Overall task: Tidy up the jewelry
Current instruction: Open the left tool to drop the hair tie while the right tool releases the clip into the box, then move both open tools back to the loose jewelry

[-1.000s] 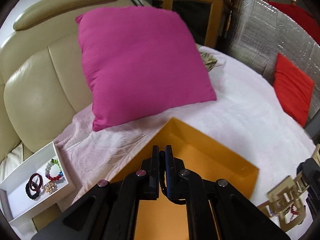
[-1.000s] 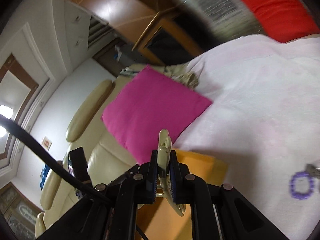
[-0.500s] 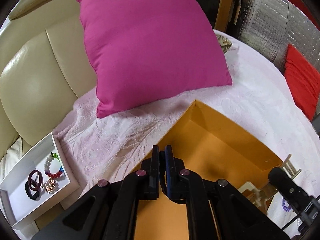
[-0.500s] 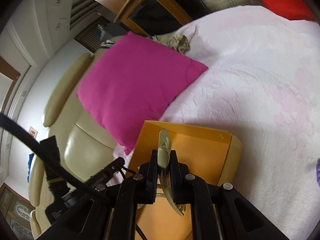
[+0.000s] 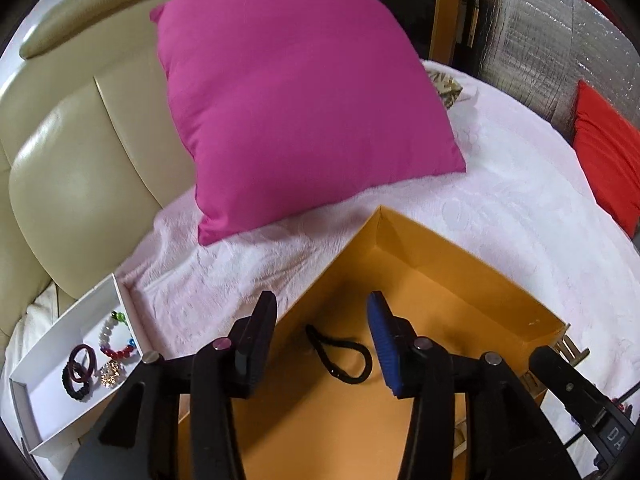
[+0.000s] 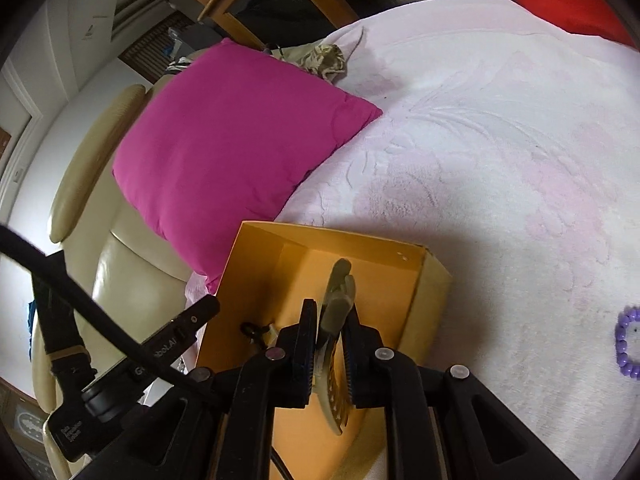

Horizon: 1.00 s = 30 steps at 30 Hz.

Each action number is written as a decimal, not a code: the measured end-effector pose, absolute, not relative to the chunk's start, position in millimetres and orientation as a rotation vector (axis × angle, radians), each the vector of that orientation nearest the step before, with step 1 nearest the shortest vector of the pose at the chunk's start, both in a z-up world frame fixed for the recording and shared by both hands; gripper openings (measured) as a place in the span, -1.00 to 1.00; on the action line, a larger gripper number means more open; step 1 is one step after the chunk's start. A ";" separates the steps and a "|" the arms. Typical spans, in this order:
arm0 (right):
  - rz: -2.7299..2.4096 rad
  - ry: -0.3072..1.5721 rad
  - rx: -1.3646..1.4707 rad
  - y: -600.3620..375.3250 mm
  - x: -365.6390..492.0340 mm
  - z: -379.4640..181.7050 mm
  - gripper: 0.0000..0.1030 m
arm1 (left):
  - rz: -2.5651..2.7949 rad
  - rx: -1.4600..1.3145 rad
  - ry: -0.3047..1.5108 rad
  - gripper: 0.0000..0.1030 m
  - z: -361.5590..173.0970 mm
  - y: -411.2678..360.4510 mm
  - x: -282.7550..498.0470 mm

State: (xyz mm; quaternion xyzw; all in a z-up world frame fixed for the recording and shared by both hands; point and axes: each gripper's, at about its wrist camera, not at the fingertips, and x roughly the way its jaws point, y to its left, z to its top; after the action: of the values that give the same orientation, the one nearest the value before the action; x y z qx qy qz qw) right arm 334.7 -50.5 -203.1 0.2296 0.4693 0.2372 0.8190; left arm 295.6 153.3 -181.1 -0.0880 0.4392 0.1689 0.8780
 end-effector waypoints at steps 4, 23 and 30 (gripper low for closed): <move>0.511 0.962 0.486 -62.3 328.8 -189.8 -0.65 | 0.357 -0.178 0.880 -0.01 -172.2 148.6 293.0; 0.417 0.734 0.593 -181.8 274.2 -134.0 -0.59 | 0.356 -0.077 0.700 0.16 -137.1 111.1 277.8; 0.307 0.717 0.650 -241.8 253.0 -150.9 -0.59 | 0.307 -0.007 0.667 0.20 -132.6 76.2 276.7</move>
State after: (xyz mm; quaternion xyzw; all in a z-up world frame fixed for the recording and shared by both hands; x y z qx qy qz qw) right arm 253.0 -241.8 -150.9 0.3113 0.3434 0.1472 0.8738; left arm 276.7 76.2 -132.6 -0.0035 0.3260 0.1501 0.9334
